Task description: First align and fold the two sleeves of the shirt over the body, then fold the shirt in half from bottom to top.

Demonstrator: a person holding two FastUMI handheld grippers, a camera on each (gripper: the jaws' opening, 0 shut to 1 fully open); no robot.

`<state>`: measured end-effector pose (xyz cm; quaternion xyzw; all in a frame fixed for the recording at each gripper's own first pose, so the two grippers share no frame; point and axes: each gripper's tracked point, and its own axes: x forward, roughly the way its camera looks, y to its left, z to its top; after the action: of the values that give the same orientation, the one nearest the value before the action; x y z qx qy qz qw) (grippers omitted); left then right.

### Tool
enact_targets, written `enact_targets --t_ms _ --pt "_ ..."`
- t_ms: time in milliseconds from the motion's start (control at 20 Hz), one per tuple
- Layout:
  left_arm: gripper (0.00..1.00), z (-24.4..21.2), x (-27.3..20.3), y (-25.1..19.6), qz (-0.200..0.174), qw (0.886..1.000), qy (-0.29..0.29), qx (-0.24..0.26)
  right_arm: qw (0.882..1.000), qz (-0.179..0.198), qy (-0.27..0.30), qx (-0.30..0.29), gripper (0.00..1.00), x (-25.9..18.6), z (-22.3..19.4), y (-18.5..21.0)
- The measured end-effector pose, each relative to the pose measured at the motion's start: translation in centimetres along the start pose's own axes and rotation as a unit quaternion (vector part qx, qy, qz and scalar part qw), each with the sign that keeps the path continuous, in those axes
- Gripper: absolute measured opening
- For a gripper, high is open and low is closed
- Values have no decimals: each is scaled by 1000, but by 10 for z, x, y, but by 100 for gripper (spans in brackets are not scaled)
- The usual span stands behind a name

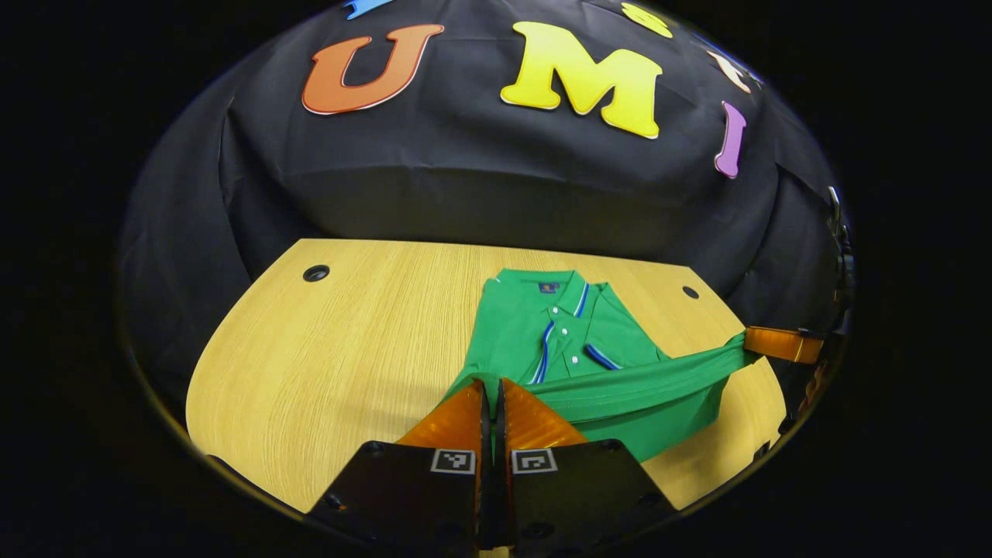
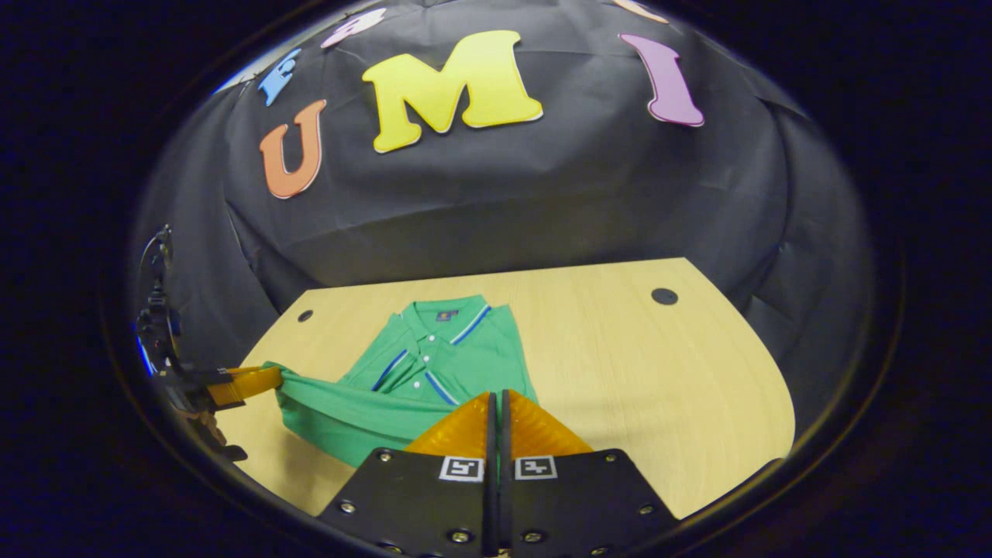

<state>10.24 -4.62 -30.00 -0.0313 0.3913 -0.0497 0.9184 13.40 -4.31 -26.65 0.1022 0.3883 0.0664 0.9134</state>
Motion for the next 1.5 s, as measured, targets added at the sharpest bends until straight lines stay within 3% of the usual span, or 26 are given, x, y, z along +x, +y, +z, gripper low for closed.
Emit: enact_targets --t_ms 600,750,950,1150,1200,1300,1350,1500 --pt "3 68 128 15 14 999 -32 -9 999 -15 -38 -7 0 128 89 -23" --pt "3 63 156 14 14 1000 -24 4 999 -21 -27 -11 3 159 82 -31" --pt "3 49 187 11 7 1000 -6 16 1000 -20 -2 -16 0 191 62 -35" --pt "0 15 208 -2 -34 998 47 6 1000 -17 18 -14 0 205 45 -32" --pt "25 10 207 -1 -32 998 55 2 999 -18 22 -16 0 207 42 -31" --pt "99 15 208 8 -12 999 42 7 999 -13 31 -17 0 209 36 -27" --pt "99 19 206 8 -10 999 35 7 999 -2 38 -13 1 209 30 -20" --pt "100 24 202 12 4 999 29 19 999 -10 49 -16 98 209 17 -17"
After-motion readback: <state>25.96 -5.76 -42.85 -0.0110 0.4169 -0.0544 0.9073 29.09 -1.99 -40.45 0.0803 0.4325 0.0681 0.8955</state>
